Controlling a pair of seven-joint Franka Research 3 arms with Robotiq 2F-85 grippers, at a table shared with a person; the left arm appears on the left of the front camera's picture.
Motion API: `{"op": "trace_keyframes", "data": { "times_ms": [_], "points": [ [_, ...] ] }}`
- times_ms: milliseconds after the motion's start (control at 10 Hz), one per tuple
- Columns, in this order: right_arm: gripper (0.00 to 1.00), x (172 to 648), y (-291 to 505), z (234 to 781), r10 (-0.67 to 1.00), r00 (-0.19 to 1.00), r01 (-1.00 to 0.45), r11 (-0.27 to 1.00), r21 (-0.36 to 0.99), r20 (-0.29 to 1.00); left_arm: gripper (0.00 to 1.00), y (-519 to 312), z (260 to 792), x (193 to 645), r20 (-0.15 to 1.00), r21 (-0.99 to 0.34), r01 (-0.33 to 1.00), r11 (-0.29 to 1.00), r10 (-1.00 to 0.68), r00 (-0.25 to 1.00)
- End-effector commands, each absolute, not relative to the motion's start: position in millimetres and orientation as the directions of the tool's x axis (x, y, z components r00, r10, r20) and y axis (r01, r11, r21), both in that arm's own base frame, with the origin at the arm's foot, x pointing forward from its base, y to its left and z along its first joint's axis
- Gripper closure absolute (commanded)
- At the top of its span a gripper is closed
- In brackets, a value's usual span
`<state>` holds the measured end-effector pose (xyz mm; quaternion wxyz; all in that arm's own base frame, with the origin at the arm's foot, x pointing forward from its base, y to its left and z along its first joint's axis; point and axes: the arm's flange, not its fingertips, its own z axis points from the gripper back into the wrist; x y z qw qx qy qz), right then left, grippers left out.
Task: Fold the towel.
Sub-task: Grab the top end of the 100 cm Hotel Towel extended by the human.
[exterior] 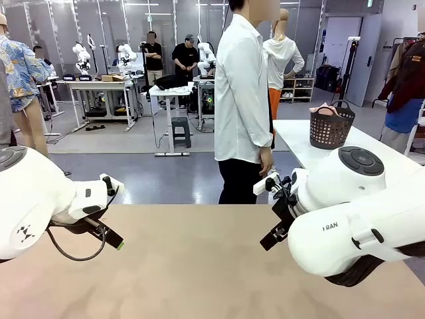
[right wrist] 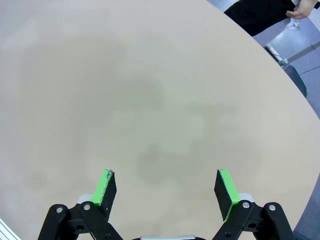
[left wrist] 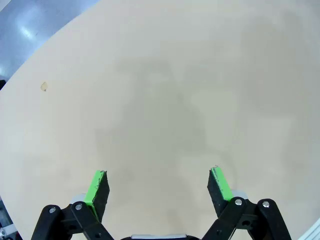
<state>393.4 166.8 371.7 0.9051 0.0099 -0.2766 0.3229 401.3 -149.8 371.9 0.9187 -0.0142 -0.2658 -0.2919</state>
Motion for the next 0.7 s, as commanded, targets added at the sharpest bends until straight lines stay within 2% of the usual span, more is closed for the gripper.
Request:
{"op": "trace_keyframes", "data": {
  "times_ms": [0,100,400,500,600],
  "points": [
    [0.00,393,167,372,0.579,0.639,-0.590,0.791,-0.161,0.507,0.00,-150,372,401,0.497,0.129,0.544,0.829,-0.529,0.688],
    [0.00,399,166,395,0.572,0.618,-0.612,0.781,-0.127,0.539,0.00,-149,391,404,0.504,0.164,0.576,0.801,-0.570,0.649],
    [0.00,415,150,474,0.509,0.652,-0.637,0.770,0.042,0.562,0.00,-137,471,406,0.468,-0.004,0.593,0.805,-0.522,0.713],
    [0.00,417,142,496,0.510,0.663,-0.668,0.734,0.123,0.548,0.00,-126,495,406,0.448,-0.136,0.598,0.790,-0.489,0.748],
    [0.00,417,130,510,0.501,0.690,-0.690,0.674,0.265,0.522,0.00,-110,517,404,0.423,-0.295,0.588,0.754,-0.449,0.787]
  ]
}}
